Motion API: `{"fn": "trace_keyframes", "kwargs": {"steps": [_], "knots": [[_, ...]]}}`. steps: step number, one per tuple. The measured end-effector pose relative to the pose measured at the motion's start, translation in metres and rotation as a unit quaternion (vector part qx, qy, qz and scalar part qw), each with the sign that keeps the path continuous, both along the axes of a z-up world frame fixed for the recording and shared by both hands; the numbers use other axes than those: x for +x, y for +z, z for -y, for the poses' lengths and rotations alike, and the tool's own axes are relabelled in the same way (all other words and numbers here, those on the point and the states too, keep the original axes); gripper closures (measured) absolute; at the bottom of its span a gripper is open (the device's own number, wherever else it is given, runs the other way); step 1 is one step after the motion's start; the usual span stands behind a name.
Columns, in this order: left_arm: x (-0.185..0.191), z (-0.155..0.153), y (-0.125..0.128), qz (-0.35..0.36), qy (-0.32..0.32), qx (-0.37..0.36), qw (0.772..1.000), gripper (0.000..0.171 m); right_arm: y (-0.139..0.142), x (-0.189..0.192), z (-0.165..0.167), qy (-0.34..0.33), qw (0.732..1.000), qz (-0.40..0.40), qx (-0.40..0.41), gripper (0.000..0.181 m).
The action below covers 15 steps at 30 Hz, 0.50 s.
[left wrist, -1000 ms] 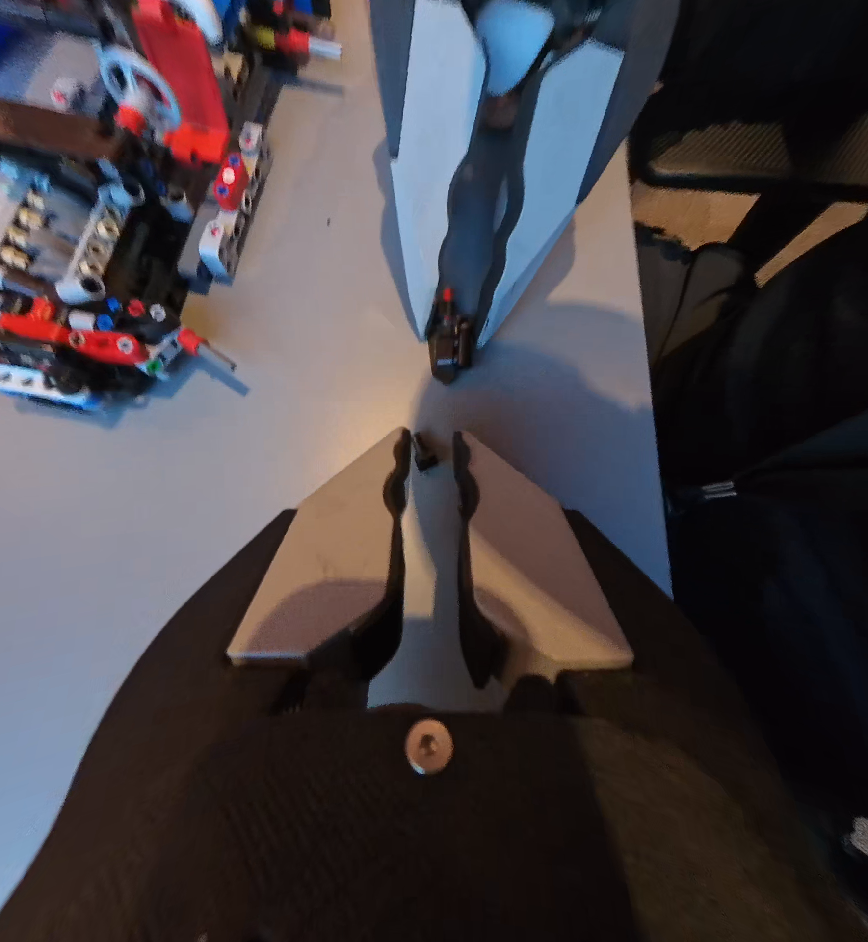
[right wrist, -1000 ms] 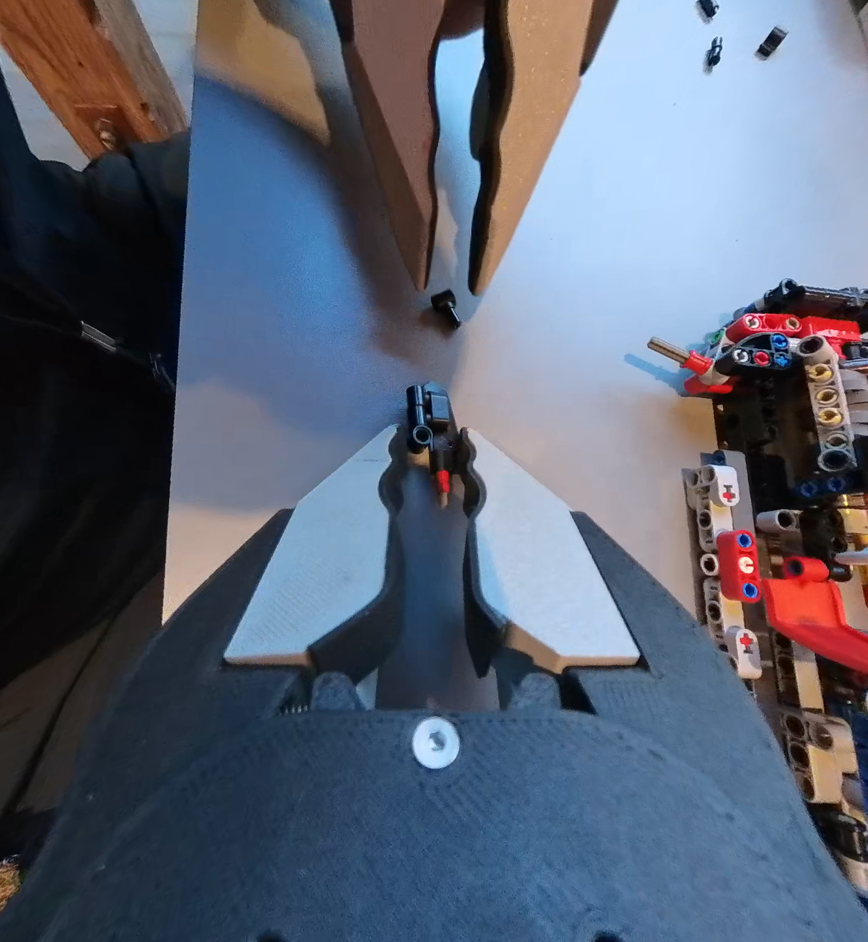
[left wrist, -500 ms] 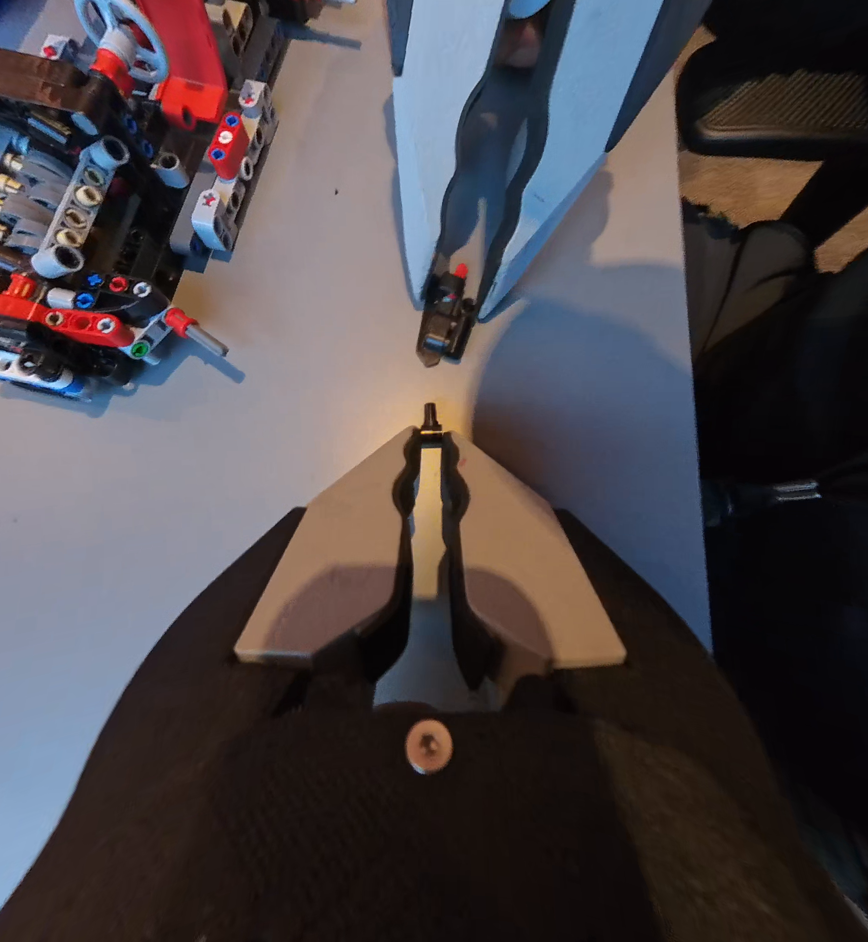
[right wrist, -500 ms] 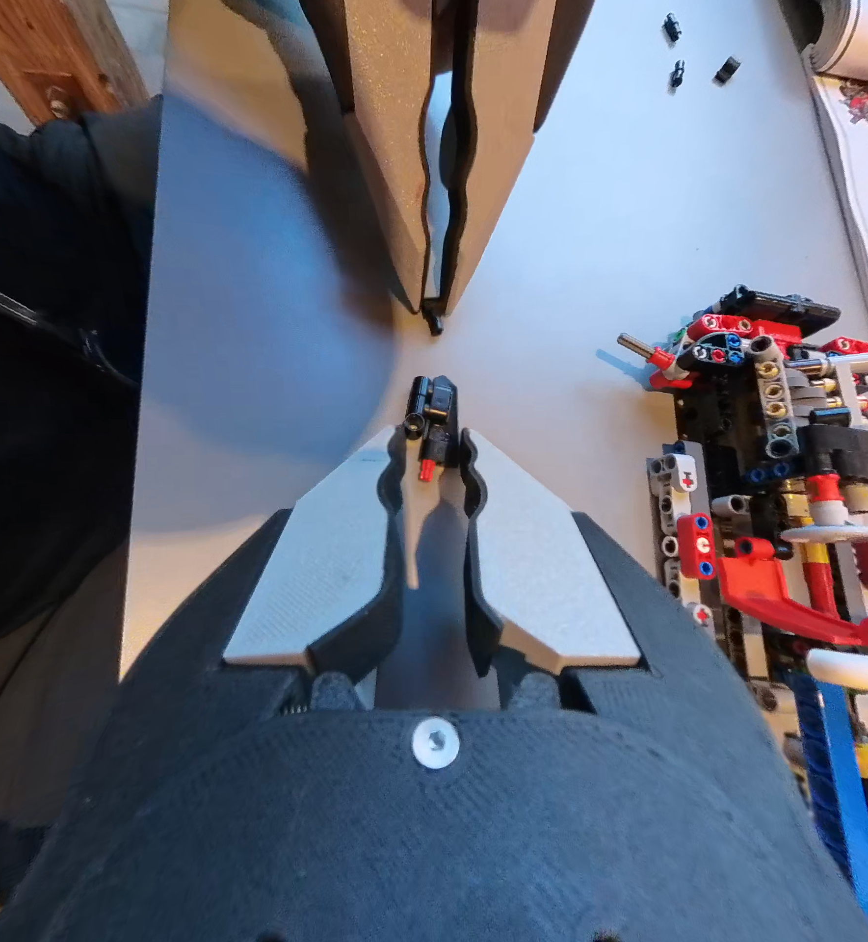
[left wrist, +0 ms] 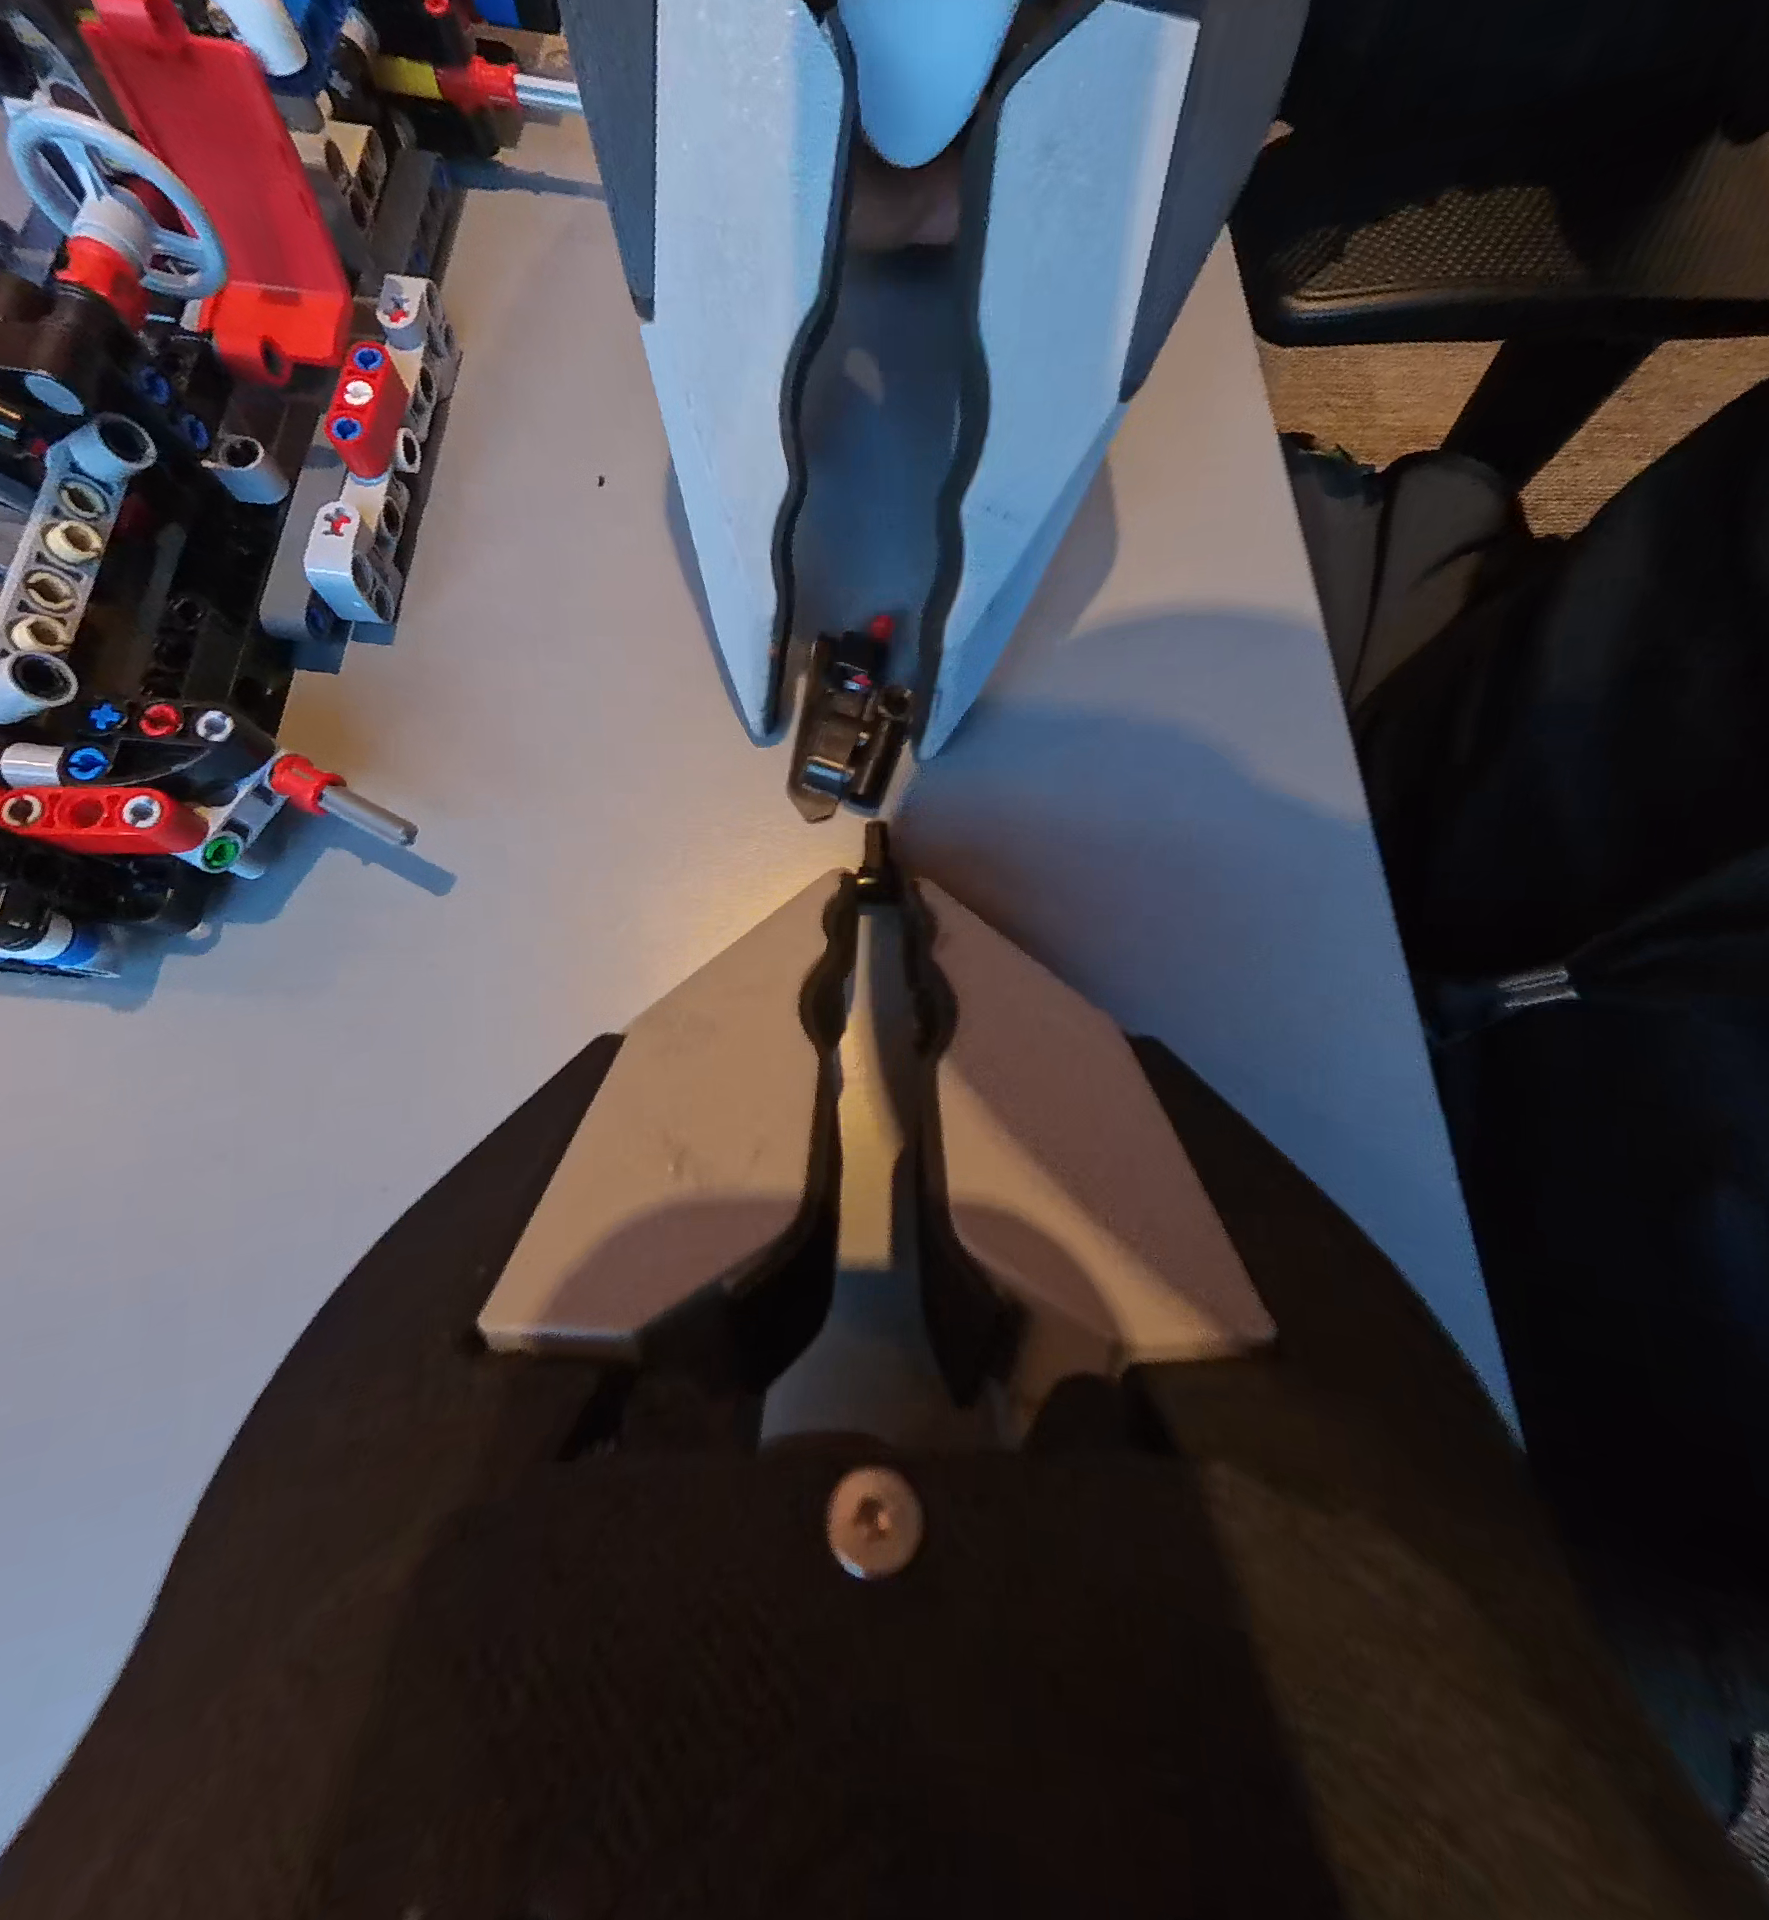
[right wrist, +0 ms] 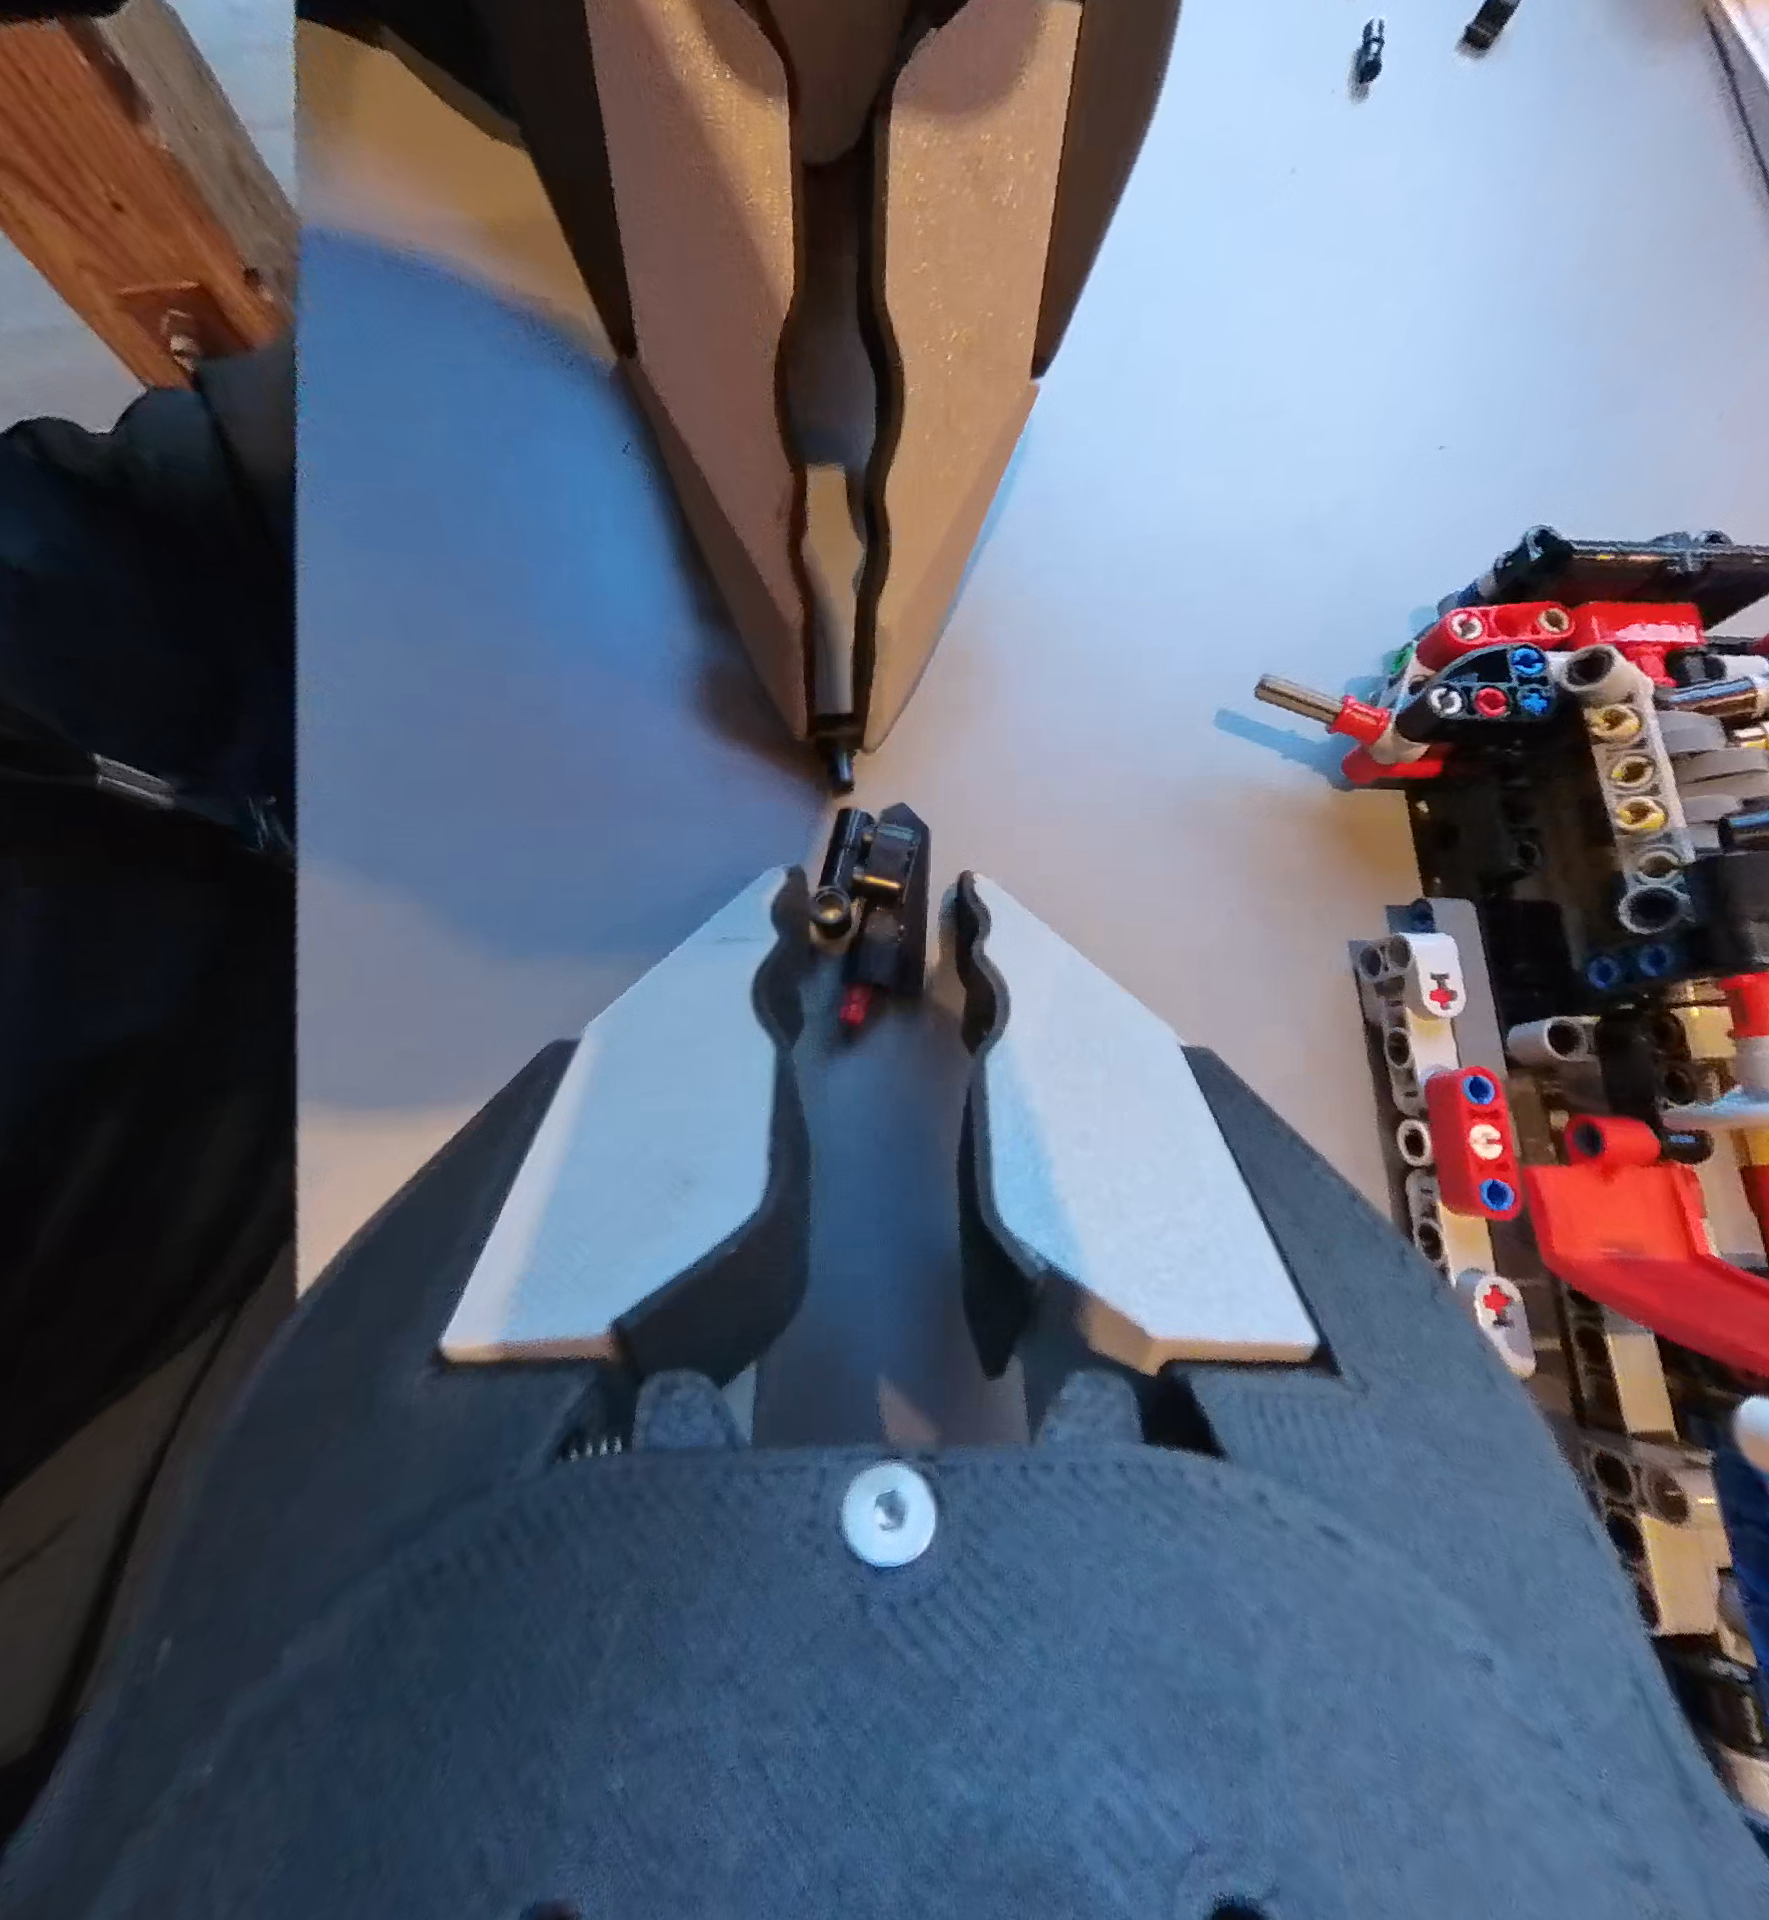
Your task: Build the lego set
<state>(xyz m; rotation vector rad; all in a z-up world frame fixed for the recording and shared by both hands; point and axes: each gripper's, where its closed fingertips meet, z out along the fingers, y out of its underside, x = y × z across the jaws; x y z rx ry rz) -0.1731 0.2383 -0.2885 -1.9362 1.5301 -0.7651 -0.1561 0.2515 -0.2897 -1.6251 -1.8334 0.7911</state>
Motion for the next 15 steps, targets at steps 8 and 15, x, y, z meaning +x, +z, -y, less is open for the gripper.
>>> {"fn": "trace_keyframes", "kwargs": {"steps": [8, 15], "knots": [[0.0006, -0.0008, 0.0006, 0.012, 0.013, -0.045, 0.999, 0.167, -0.0005, -0.0018, 0.0017, 0.031, 0.999, -0.008, 0.033, 0.163], [0.0025, 0.0009, 0.0046, 0.058, 0.046, -0.208, 0.975, 0.167, 0.0017, -0.0029, 0.0021, 0.091, 0.987, -0.034, 0.127, 0.168]]}}
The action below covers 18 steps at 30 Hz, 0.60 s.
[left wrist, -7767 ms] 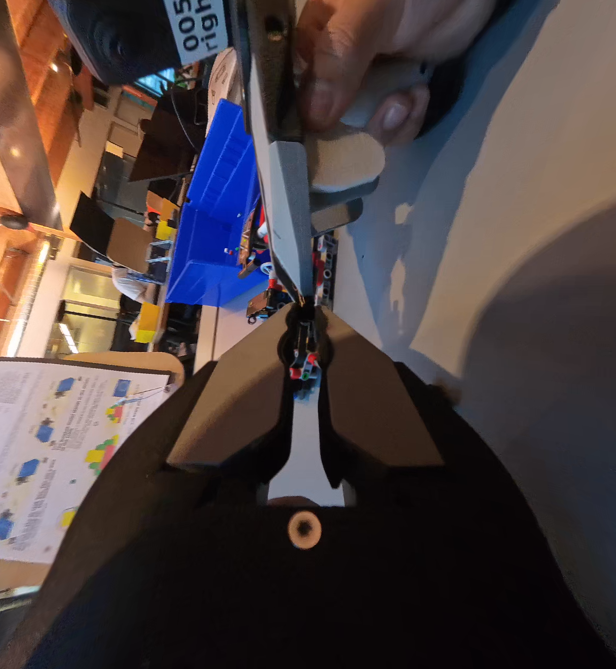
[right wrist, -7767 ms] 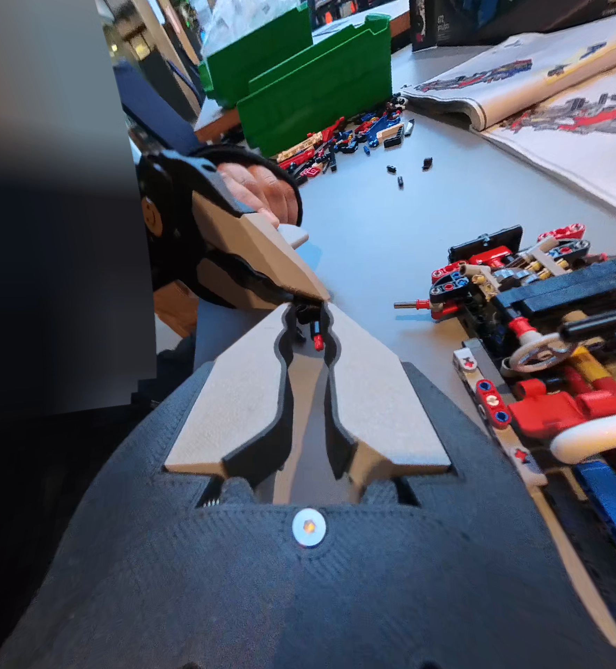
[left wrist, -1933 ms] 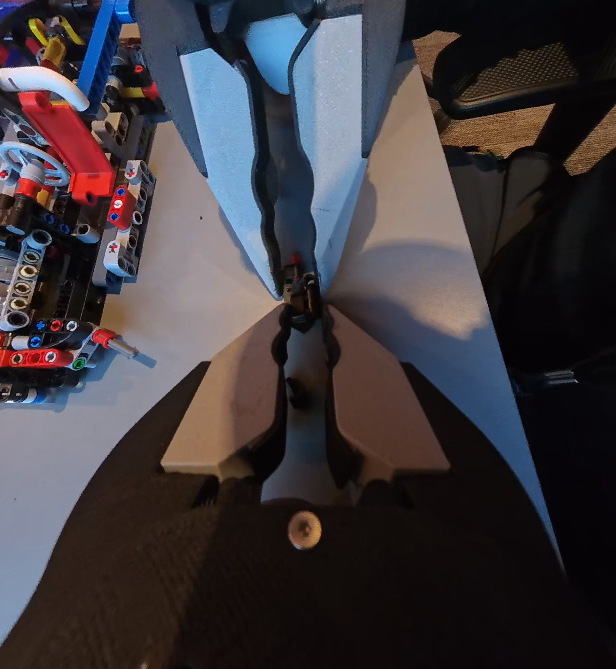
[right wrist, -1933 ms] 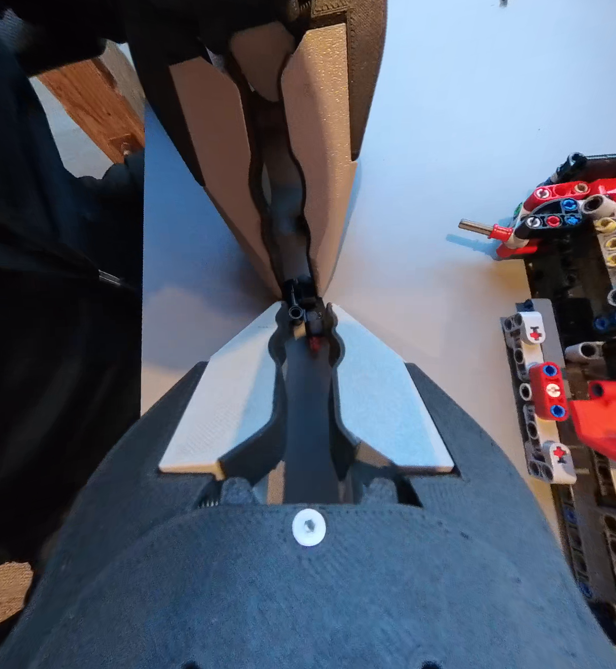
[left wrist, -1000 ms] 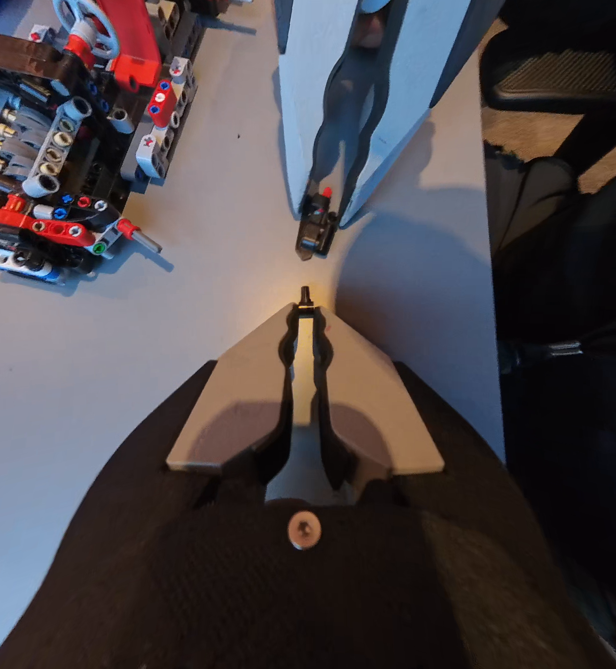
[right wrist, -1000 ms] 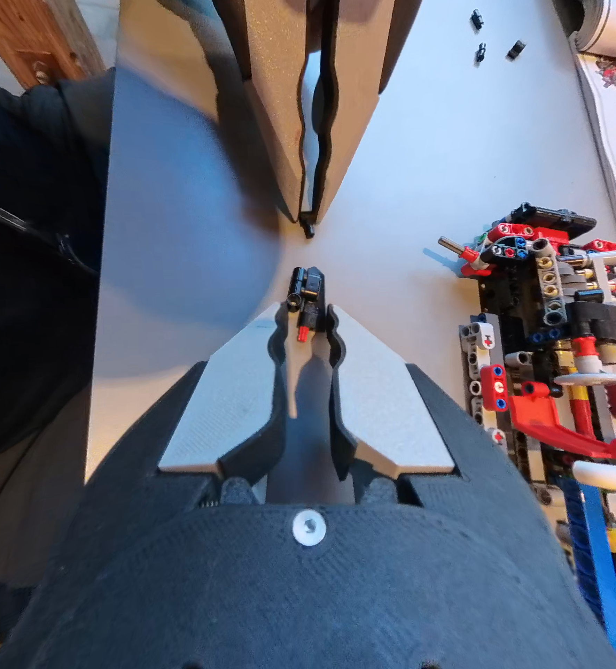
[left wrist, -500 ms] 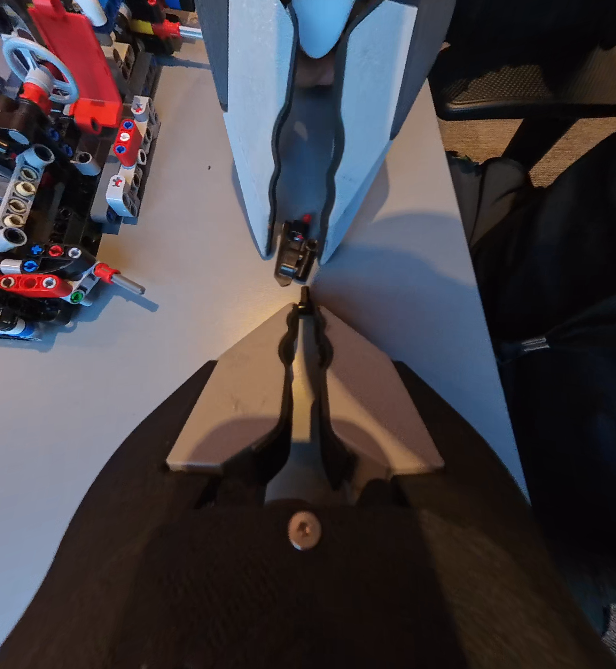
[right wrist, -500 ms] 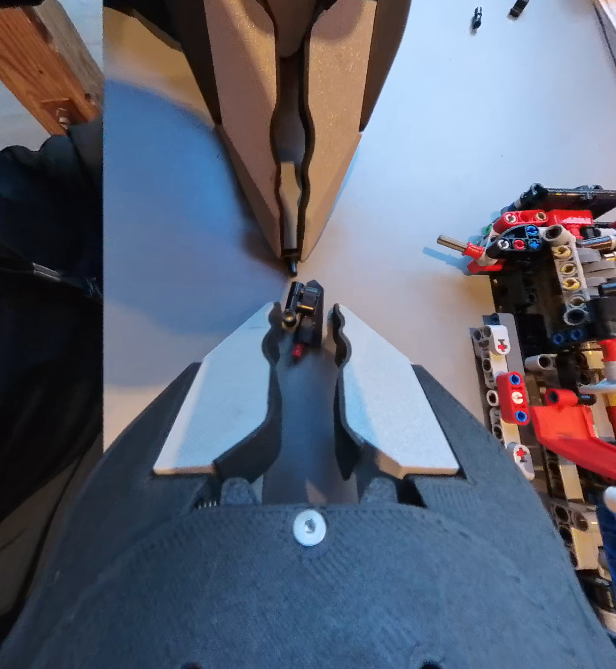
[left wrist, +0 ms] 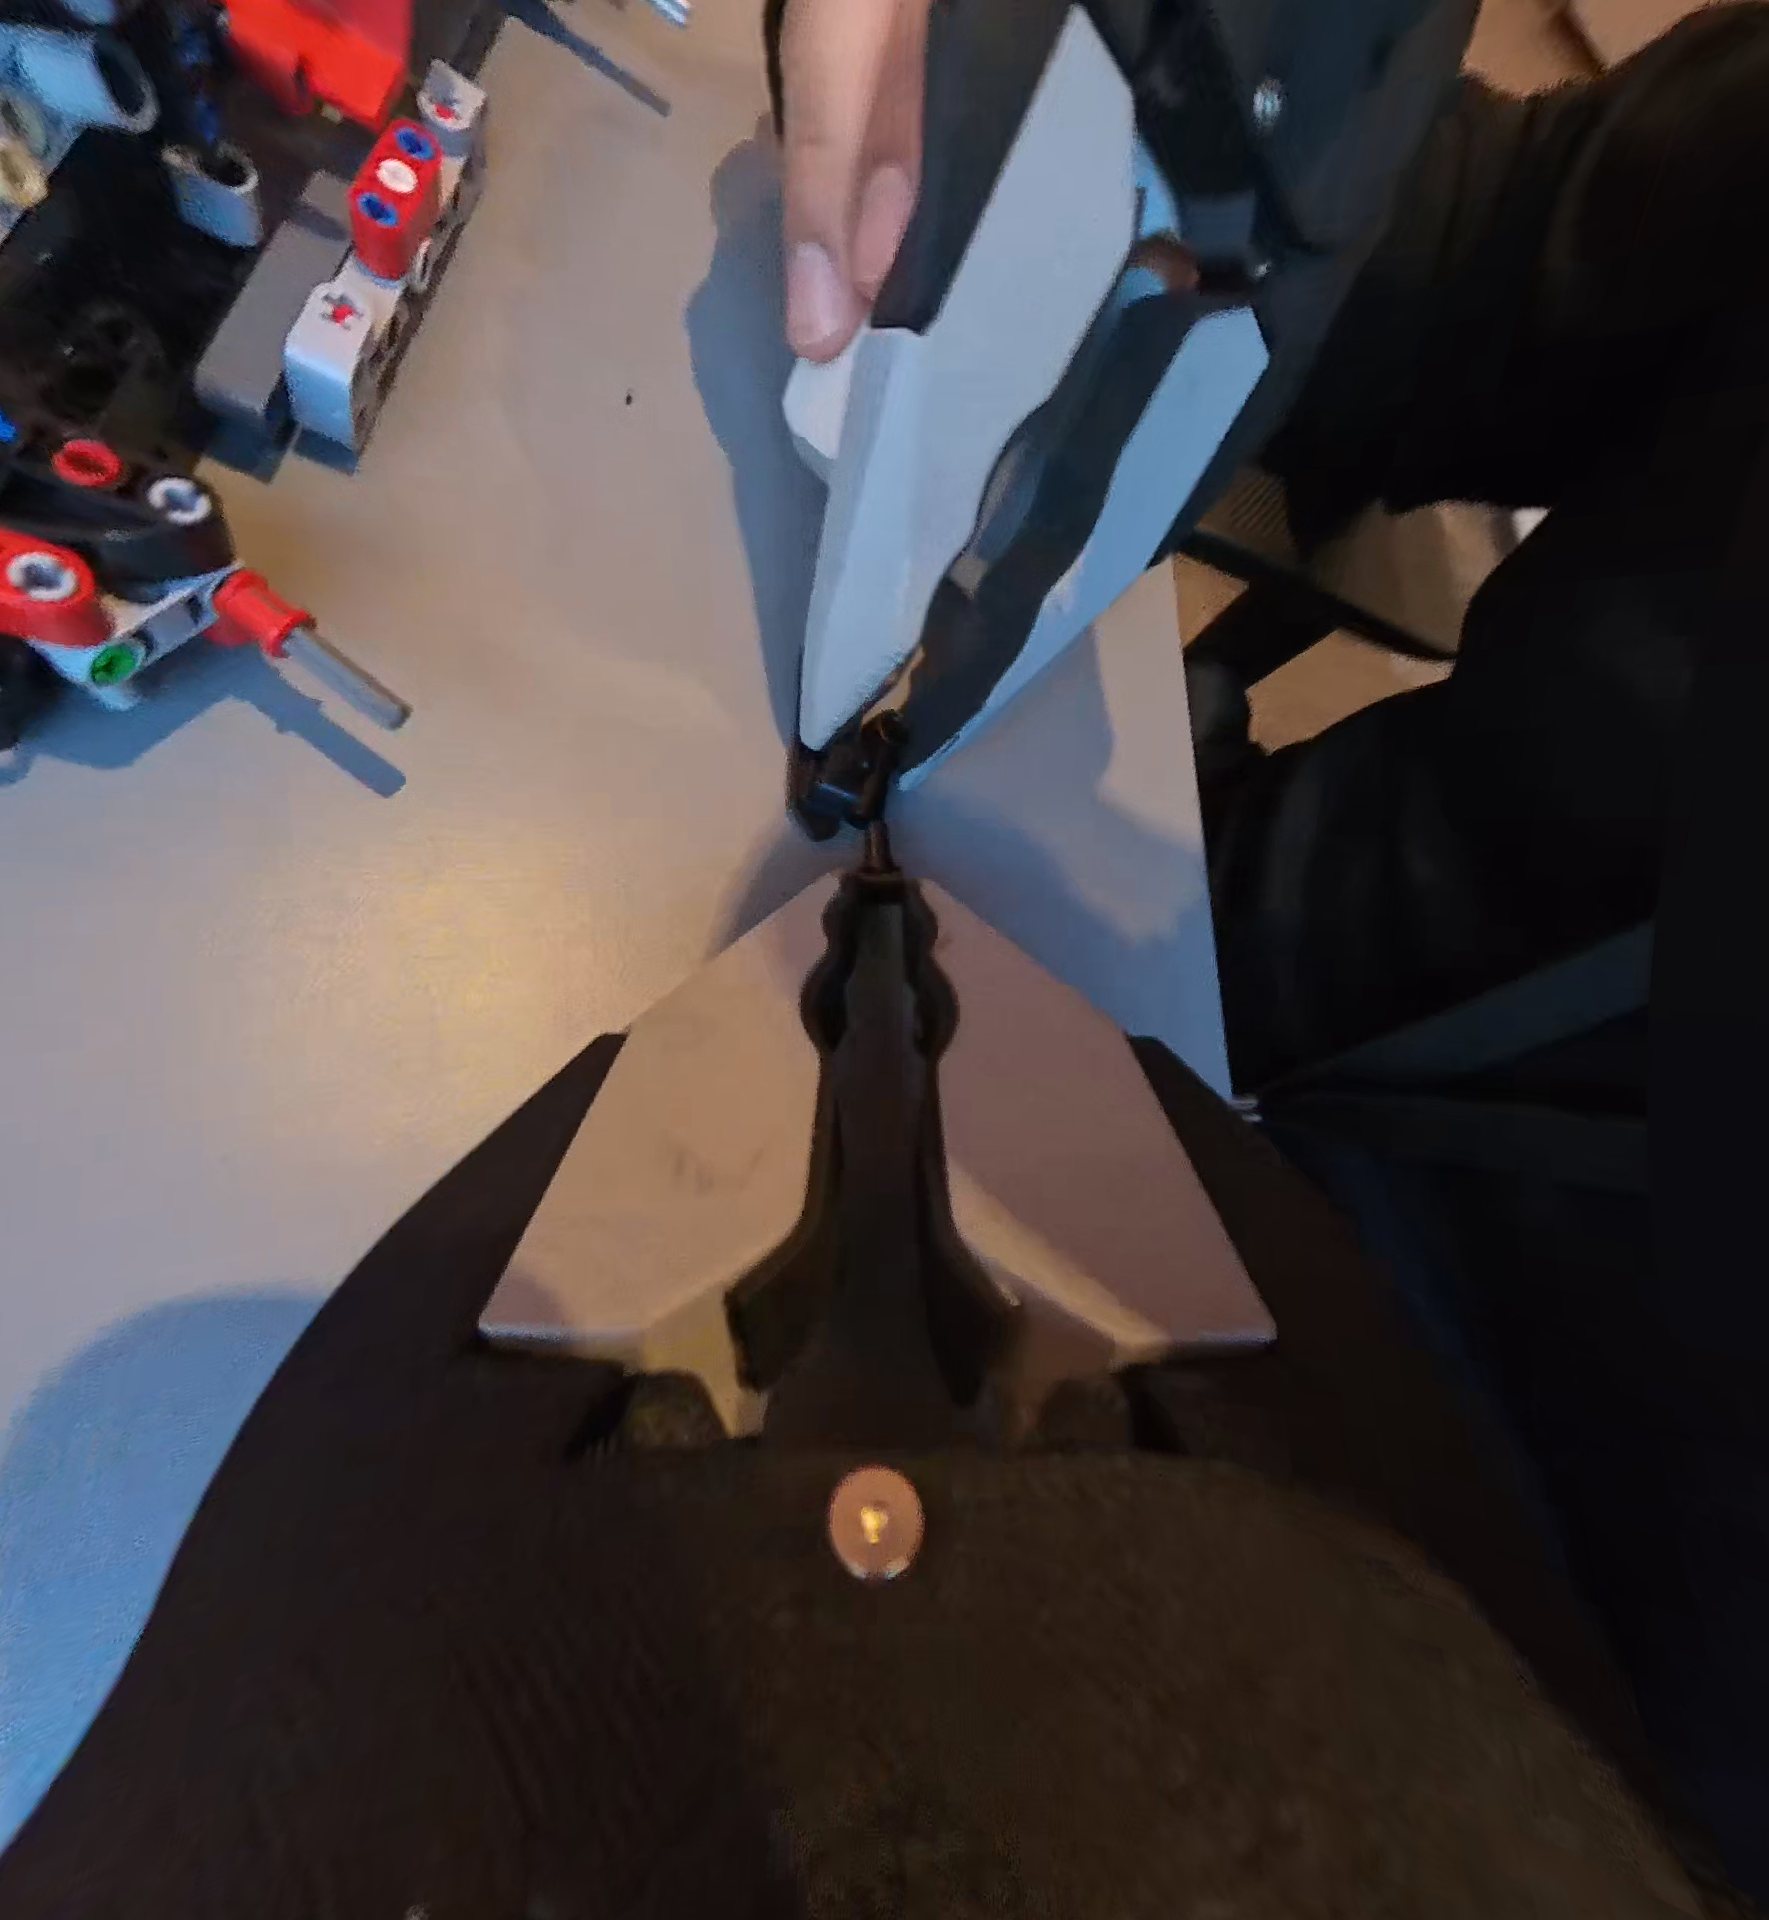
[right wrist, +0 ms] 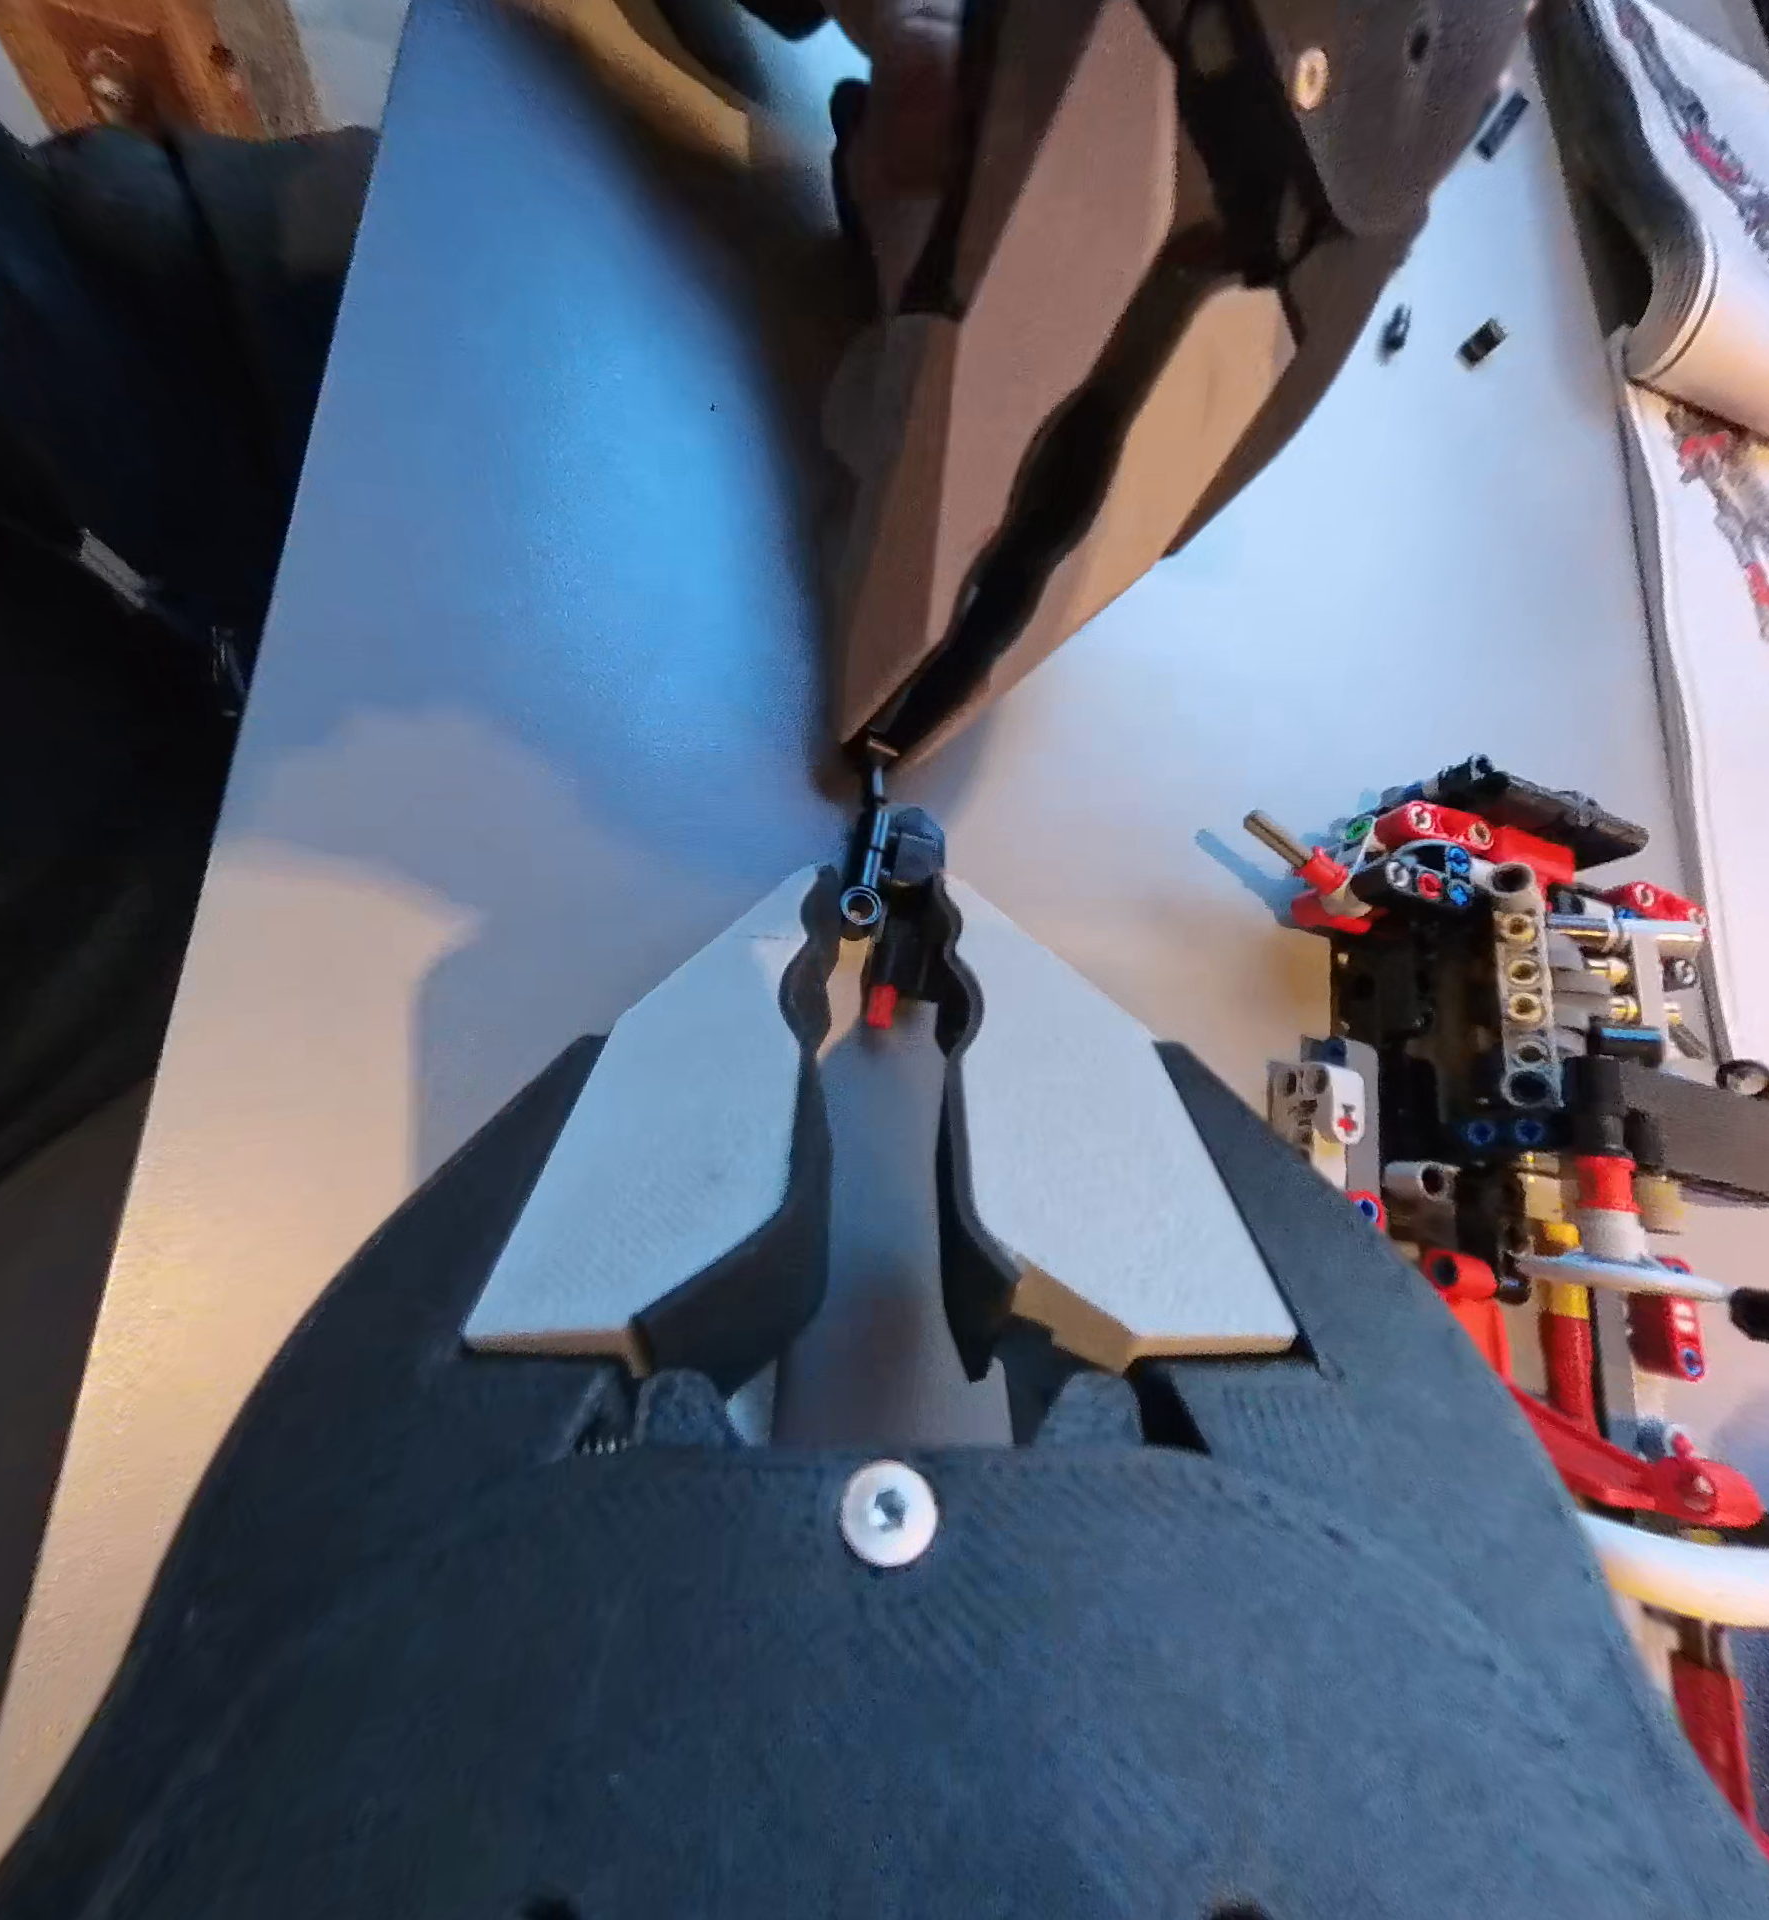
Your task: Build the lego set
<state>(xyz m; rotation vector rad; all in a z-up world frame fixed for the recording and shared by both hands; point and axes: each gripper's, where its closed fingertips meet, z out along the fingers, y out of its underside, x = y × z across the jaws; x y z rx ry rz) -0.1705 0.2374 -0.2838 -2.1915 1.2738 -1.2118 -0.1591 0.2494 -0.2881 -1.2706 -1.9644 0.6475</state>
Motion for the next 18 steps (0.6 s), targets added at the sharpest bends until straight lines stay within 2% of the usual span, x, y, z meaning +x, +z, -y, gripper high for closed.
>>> {"fn": "trace_keyframes", "kwargs": {"steps": [4, 7, 12, 18], "knots": [[-0.0005, -0.0015, 0.0003, 0.002, 0.002, 0.000, 1.000, 0.167, -0.0001, 0.0008, -0.0020, -0.003, 1.000, 0.007, -0.016, 0.168], [0.0005, -0.0001, -0.0023, -0.019, -0.011, 0.056, 0.998, 0.167, 0.0018, 0.0010, -0.0032, -0.005, 1.000, 0.004, -0.027, 0.158], [0.0019, -0.0004, -0.0043, -0.050, -0.035, 0.170, 0.983, 0.167, 0.0007, 0.0001, -0.0056, -0.015, 0.998, 0.015, -0.061, 0.153], [0.0008, -0.0026, -0.0041, -0.048, -0.030, 0.160, 0.985, 0.167, -0.0019, -0.0006, -0.0008, -0.009, 0.995, 0.032, -0.093, 0.165]]}}
